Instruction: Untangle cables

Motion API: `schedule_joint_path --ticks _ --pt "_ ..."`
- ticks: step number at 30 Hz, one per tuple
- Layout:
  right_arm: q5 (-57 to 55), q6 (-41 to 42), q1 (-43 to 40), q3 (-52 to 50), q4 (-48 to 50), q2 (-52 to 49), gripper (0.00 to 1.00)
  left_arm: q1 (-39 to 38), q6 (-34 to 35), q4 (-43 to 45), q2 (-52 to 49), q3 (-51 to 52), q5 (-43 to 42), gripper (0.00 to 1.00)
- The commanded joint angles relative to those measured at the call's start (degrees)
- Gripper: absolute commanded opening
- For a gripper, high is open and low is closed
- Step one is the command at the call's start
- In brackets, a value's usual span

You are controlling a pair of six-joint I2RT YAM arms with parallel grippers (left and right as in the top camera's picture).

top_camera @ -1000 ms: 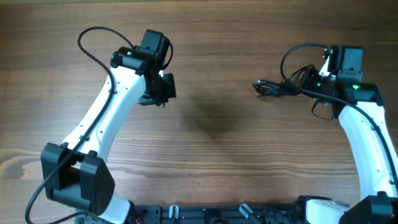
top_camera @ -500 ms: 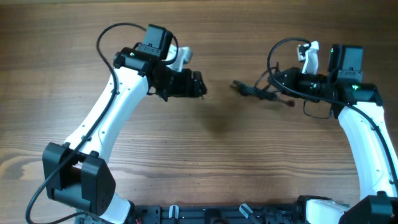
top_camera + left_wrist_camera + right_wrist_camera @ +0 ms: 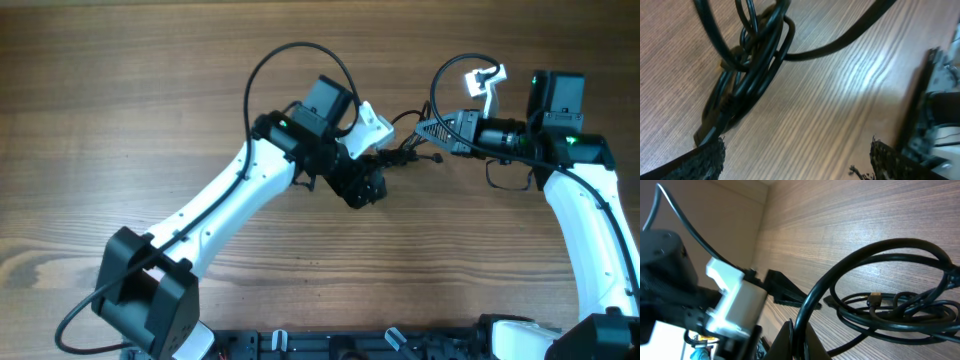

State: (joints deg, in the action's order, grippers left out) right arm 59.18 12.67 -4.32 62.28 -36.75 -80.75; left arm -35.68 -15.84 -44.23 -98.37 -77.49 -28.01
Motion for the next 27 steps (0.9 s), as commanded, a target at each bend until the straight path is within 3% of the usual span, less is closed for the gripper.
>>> schedule_joint_path --ticks 1,9,15,21,27 --pt "3.0 -1.4 0.2 -0.2 0.5 -0.4 0.04 -1.3 -1.7 5.1 0.8 4.7 3.9 0.97" --pt "3.0 -2.2 0.2 -0.2 0.5 -0.4 0.04 -1.6 1.7 22.1 -0.8 12.4 3.9 1.0" --pt "3.0 -2.2 0.2 -0.2 0.4 -0.4 0.04 -1.4 1.5 22.8 0.1 12.3 4.3 0.95" --pt "3.0 -2.2 0.2 -0.2 0.3 -0.4 0.04 -1.4 1.2 23.3 8.1 12.3 10.9 1.0" --pt "2.8 -2.2 0.2 -0.2 0.3 -0.4 0.04 -1.4 -2.0 23.6 4.1 12.4 15.2 1.0"
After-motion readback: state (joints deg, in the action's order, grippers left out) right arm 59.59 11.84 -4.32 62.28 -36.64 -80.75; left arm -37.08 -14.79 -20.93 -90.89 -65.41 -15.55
